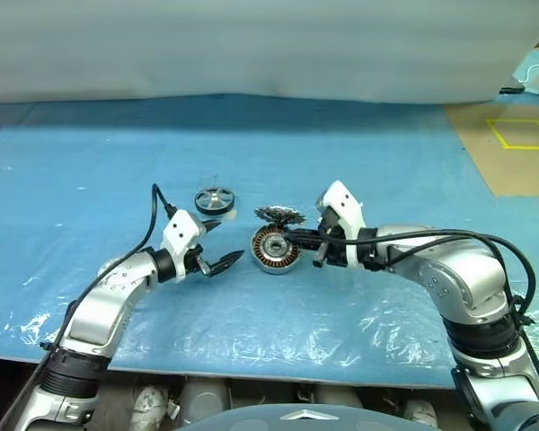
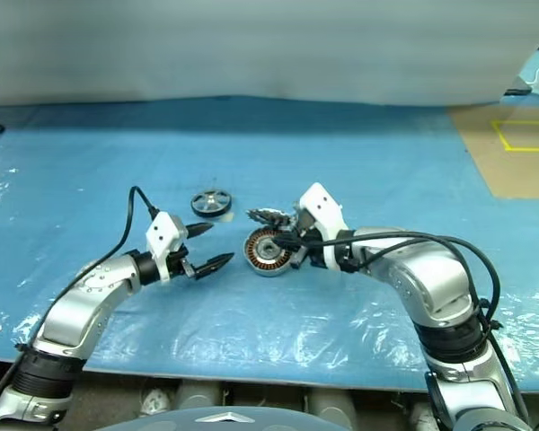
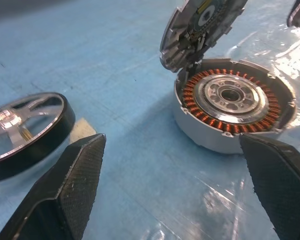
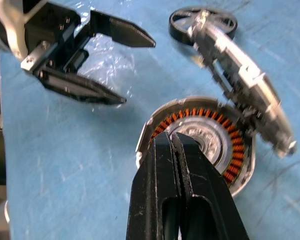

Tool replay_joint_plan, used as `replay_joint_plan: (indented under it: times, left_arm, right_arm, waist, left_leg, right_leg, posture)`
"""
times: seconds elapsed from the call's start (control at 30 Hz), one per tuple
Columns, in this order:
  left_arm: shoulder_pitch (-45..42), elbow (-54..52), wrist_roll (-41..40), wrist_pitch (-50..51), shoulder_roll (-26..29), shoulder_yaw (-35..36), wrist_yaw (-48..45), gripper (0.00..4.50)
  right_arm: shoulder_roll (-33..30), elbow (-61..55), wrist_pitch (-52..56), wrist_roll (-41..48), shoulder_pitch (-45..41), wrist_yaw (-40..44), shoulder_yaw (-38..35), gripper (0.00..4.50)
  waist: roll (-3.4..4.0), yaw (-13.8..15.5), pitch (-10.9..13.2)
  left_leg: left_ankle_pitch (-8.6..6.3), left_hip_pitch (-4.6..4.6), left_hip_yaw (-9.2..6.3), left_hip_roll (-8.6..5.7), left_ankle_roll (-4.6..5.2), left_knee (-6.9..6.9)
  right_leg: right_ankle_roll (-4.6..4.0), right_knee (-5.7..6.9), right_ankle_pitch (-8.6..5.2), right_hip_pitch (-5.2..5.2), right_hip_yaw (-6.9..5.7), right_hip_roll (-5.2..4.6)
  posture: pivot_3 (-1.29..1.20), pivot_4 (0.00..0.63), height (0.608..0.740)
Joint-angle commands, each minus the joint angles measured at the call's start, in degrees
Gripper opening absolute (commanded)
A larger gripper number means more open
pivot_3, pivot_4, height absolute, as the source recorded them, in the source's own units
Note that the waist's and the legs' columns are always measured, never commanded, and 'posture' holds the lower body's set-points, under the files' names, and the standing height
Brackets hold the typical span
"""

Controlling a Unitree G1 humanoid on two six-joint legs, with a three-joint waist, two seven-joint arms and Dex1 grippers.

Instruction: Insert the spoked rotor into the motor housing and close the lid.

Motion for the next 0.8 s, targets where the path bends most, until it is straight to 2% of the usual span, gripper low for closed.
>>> replay_joint_plan:
  times: [0.03, 0.2, 0.4, 0.7, 0.8]
  left_arm:
    - [-2.34, -1.62, -7.65, 8.14, 5.41, 6.30, -4.54, 4.50]
    - [-9.59, 7.34, -8.22, 8.35, 11.89, 10.53, -8.32, 4.50]
    - [-23.20, 26.14, -4.45, 4.07, 15.28, 7.54, -16.65, 4.50]
    - [-43.73, 58.52, 9.19, -14.04, 9.89, -2.72, -26.79, 4.50]
    - [-48.95, 66.46, 11.79, -17.67, 7.18, -4.15, -29.94, 3.85]
  right_arm:
    - [-1.54, -3.26, -0.62, 1.91, 1.56, 0.27, -2.32, 0.02]
    - [-3.93, -4.39, -2.36, 2.64, 6.47, 0.70, -3.31, 0.02]
    - [-5.40, -3.06, -6.40, 0.47, 10.23, -0.09, -1.66, 0.02]
    - [-4.27, -2.17, -9.64, -1.49, 12.54, -2.66, 0.52, 0.02]
    - [-4.55, -2.45, -10.00, -1.47, 13.31, -3.00, 0.17, 0.00]
  waist:
    - [0.00, 0.03, 0.00]
    - [0.01, 0.40, 0.00]
    - [0.01, 0.86, 0.00]
    - [0.00, 1.70, 0.01]
    - [-0.04, 1.84, 0.02]
  left_leg:
    - [0.00, 0.01, 0.00, 0.00, 0.00, 0.00]
    - [0.00, -0.01, 0.00, -0.04, 0.00, 0.00]
    - [0.00, -0.02, -0.01, -0.06, 0.00, -0.02]
    - [0.00, -0.10, -0.03, -0.06, -0.01, -0.05]
    - [0.01, -0.16, -0.06, -0.06, -0.01, -0.06]
  right_leg:
    - [0.00, 0.02, 0.00, 0.00, 0.00, 0.00]
    - [0.00, -0.03, -0.02, 0.02, 0.01, -0.02]
    - [0.01, -0.07, -0.01, 0.04, 0.00, -0.03]
    - [0.03, -0.14, 0.00, 0.04, -0.01, -0.04]
    - [0.06, -0.18, 0.03, 0.03, -0.06, -0.04]
  posture:
    - [0.00, 0.150, 0.740]
    - [0.00, 0.150, 0.740]
    - [0.00, 0.150, 0.740]
    - [0.00, 0.150, 0.740]
    - [0.00, 0.150, 0.740]
